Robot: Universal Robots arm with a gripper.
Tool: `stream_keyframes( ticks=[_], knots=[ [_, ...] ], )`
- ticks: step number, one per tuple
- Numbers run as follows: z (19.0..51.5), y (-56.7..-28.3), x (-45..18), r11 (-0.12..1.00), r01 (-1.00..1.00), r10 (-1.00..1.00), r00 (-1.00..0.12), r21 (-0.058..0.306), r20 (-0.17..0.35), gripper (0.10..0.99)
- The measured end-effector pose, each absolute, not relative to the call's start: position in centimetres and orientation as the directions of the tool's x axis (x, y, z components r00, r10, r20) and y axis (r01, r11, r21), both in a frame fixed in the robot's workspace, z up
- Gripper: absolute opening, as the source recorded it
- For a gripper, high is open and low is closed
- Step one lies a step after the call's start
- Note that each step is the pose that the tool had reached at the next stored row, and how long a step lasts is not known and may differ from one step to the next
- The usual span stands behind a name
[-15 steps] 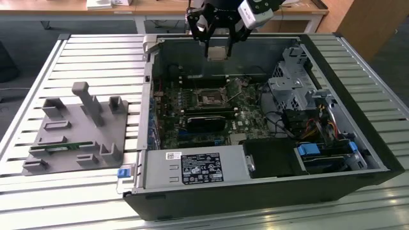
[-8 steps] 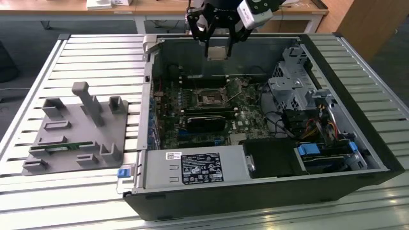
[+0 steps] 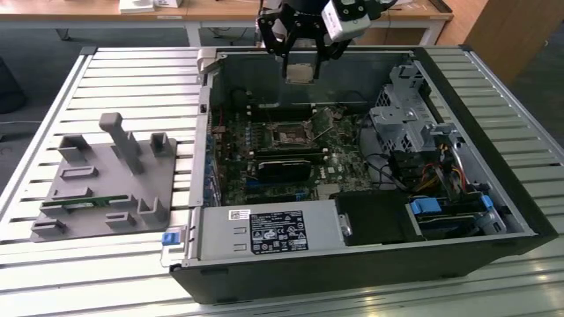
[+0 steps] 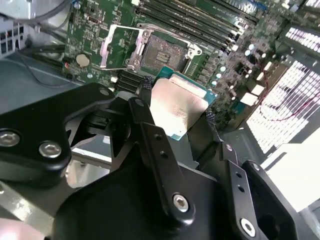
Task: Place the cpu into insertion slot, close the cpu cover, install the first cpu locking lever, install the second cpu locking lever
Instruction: 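Place the cpu into insertion slot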
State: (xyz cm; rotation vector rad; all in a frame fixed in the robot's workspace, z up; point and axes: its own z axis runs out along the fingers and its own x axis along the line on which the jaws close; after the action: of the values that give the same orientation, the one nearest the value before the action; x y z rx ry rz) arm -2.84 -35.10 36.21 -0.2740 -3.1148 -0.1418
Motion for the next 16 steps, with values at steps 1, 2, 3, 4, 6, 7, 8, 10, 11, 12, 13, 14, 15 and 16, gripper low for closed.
stream_keyframes(
  ticks=[1, 2, 3, 4, 6, 7, 8, 10, 11, 12, 13, 14, 15, 16],
  knots=[
    [36.19, -35.1, -2.84, 0.978, 0.189, 0.188, -0.982, 0.089, 0.019, 0.541],
    [36.17, -35.1, -2.84, 0.975, 0.205, 0.204, -0.979, 0.089, 0.019, 0.541],
    [36.16, -35.1, -2.84, 0.972, 0.219, 0.218, -0.976, 0.089, 0.019, 0.541],
    [36.14, -35.1, -2.84, 0.968, 0.233, 0.232, -0.972, 0.089, 0.019, 0.541],
    [36.12, -35.1, -2.84, 0.962, 0.259, 0.258, -0.966, 0.089, 0.019, 0.541],
    [36.11, -35.1, -2.84, 0.958, 0.273, 0.272, -0.962, 0.089, 0.019, 0.541],
    [36.1, -35.1, -2.84, 0.954, 0.285, 0.284, -0.959, 0.089, 0.019, 0.541],
    [36.07, -35.1, -2.84, 0.947, 0.307, 0.307, -0.952, 0.089, 0.019, 0.541],
    [36.06, -35.1, -2.84, 0.944, 0.317, 0.317, -0.948, 0.089, 0.019, 0.541],
    [36.05, -35.1, -2.84, 0.941, 0.327, 0.327, -0.945, 0.089, 0.019, 0.541],
    [36.03, -35.1, -2.84, 0.937, 0.337, 0.336, -0.942, 0.089, 0.019, 0.541],
    [36.03, -35.1, -2.85, 0.935, 0.344, 0.344, -0.939, 0.089, 0.019, 0.541],
    [36.02, -35.1, -2.86, 0.933, 0.349, 0.349, -0.937, 0.089, 0.019, 0.541],
    [36.01, -35.1, -2.86, 0.931, 0.353, 0.353, -0.936, 0.089, 0.019, 0.541]
  ],
)
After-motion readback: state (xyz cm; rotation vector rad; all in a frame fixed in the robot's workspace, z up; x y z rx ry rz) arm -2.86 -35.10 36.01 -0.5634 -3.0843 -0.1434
